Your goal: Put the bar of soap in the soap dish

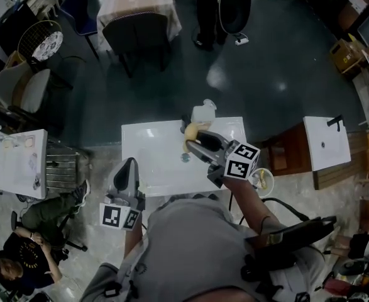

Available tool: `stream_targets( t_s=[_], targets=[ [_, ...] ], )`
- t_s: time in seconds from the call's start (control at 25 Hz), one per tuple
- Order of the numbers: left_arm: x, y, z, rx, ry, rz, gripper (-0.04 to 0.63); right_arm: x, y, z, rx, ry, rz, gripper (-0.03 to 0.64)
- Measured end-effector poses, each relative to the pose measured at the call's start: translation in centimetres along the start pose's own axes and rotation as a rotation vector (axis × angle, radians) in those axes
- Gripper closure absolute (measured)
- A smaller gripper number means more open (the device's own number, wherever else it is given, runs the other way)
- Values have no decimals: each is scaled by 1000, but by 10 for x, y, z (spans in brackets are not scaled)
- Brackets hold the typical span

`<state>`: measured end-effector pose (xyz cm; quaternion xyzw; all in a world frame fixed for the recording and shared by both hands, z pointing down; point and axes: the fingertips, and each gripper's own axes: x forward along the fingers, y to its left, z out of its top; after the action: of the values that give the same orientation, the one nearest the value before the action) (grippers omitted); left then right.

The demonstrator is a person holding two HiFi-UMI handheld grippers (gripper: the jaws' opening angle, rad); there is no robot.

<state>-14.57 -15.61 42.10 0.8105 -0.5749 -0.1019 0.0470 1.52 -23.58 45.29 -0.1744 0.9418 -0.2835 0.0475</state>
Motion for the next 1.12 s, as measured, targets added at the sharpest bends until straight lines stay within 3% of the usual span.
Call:
stream_targets(
  t_s=[0.24, 0.48, 0.68, 1.12],
  targets=[
    [-17, 12, 0, 4, -5, 63, 594, 29, 5, -29, 50, 109, 47, 437],
    [-48, 27, 3, 13, -22, 178, 594, 67, 19, -76, 94, 268, 137, 437],
    [-74, 37, 7, 17, -27, 278, 594, 95, 28, -116, 208, 384, 198, 437],
    [-137, 44, 10, 19, -45, 482, 595, 134, 32, -221, 403, 653, 180, 437]
  ],
)
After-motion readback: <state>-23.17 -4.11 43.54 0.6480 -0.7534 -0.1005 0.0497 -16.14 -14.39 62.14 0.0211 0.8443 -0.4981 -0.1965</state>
